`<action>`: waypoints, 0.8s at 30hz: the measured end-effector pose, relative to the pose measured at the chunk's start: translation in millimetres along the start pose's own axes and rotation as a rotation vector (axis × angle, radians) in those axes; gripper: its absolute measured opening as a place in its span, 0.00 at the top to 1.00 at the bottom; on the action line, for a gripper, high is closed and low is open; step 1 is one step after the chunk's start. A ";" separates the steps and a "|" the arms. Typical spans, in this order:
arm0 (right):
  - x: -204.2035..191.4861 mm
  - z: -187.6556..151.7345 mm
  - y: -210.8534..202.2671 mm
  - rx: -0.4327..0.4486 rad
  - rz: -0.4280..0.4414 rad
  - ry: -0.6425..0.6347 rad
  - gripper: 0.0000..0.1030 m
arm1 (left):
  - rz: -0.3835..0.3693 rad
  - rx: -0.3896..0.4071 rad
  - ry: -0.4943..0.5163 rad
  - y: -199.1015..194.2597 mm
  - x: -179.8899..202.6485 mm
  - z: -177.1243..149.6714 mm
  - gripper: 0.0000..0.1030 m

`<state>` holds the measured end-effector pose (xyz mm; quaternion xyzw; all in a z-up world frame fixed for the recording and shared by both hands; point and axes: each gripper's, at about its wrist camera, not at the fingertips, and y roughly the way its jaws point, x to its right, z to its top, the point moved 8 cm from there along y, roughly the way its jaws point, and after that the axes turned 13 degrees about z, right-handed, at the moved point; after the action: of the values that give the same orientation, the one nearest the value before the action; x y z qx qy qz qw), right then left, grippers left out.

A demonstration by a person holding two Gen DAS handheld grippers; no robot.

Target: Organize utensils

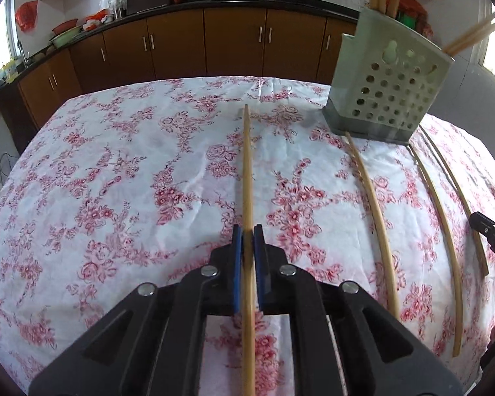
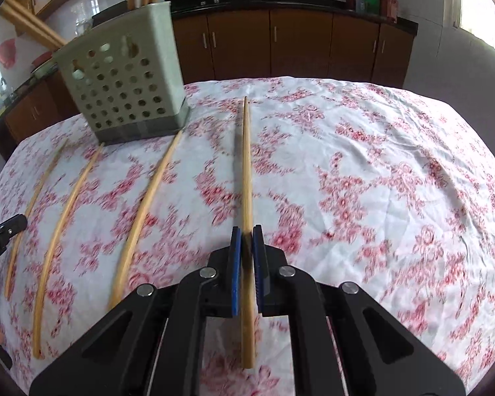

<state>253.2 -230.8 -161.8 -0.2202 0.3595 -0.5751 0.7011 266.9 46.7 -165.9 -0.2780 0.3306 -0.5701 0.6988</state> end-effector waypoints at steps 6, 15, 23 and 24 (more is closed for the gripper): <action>3.2 2.8 2.2 0.005 0.012 0.016 0.92 | -0.068 -0.010 -0.054 5.1 -8.0 2.4 0.90; 2.4 1.6 1.4 0.008 0.022 0.027 0.91 | -0.079 -0.011 -0.064 1.4 -5.1 -1.0 0.90; 1.6 1.2 1.1 0.008 0.021 0.027 0.91 | -0.088 -0.013 -0.072 1.1 -5.3 -1.0 0.90; 1.5 1.1 1.1 0.008 0.021 0.027 0.91 | -0.087 -0.013 -0.071 1.2 -5.8 -1.2 0.90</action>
<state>254.9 -232.1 -162.3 -0.2059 0.3688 -0.5719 0.7032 265.9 52.7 -166.7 -0.3167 0.2966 -0.5877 0.6829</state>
